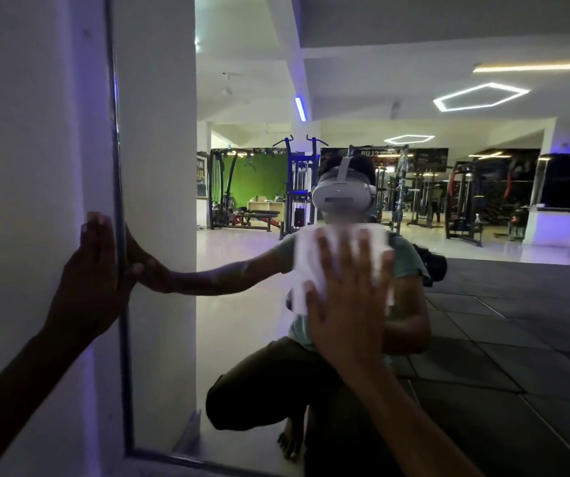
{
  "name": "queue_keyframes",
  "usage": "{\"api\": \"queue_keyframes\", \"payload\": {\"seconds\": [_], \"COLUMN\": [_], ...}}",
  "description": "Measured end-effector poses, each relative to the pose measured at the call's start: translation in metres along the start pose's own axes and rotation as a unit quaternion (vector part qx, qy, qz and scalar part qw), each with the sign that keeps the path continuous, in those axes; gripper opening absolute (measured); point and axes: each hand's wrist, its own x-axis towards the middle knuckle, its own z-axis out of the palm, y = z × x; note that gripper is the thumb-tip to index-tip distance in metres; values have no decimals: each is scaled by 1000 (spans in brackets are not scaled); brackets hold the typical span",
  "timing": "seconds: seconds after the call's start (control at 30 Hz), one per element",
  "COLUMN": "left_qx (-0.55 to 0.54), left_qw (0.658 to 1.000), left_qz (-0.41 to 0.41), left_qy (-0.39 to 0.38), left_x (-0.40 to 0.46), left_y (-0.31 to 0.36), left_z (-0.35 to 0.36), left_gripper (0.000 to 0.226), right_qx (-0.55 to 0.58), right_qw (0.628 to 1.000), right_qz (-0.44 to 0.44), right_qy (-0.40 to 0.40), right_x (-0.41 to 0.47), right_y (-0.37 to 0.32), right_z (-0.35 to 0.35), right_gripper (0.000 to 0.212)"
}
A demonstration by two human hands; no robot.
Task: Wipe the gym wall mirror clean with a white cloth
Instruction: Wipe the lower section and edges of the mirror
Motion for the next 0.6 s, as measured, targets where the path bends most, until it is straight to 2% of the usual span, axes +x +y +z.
{"api": "queue_keyframes", "payload": {"seconds": [0.07,0.1,0.17,0.23,0.3,0.37,0.5,0.6], "left_qx": [7,13,-6,-21,-22,19,67,68], "left_qw": [1000,999,998,997,992,992,993,992], "left_qz": [-11,-18,-34,27,100,112,77,73], "left_qy": [15,27,51,74,71,60,64,82], "left_x": [0,0,-1,-4,-3,0,0,0], "left_y": [7,12,40,86,124,139,142,150], "left_z": [2,2,6,11,18,25,35,37], "left_gripper": [88,87,79,73,70,69,80,81], "right_qx": [0,13,53,66,42,15,-59,-28], "right_qw": [993,990,994,997,996,996,996,978], "right_qz": [115,140,94,-5,-71,-77,63,202], "right_qy": [23,27,16,-26,-43,-33,22,49], "right_x": [3,8,12,12,16,17,16,22], "right_y": [3,-14,-55,-79,-65,-29,73,66], "right_z": [-3,-1,5,8,4,-3,-23,-25], "right_gripper": [75,77,81,81,82,81,75,78]}}
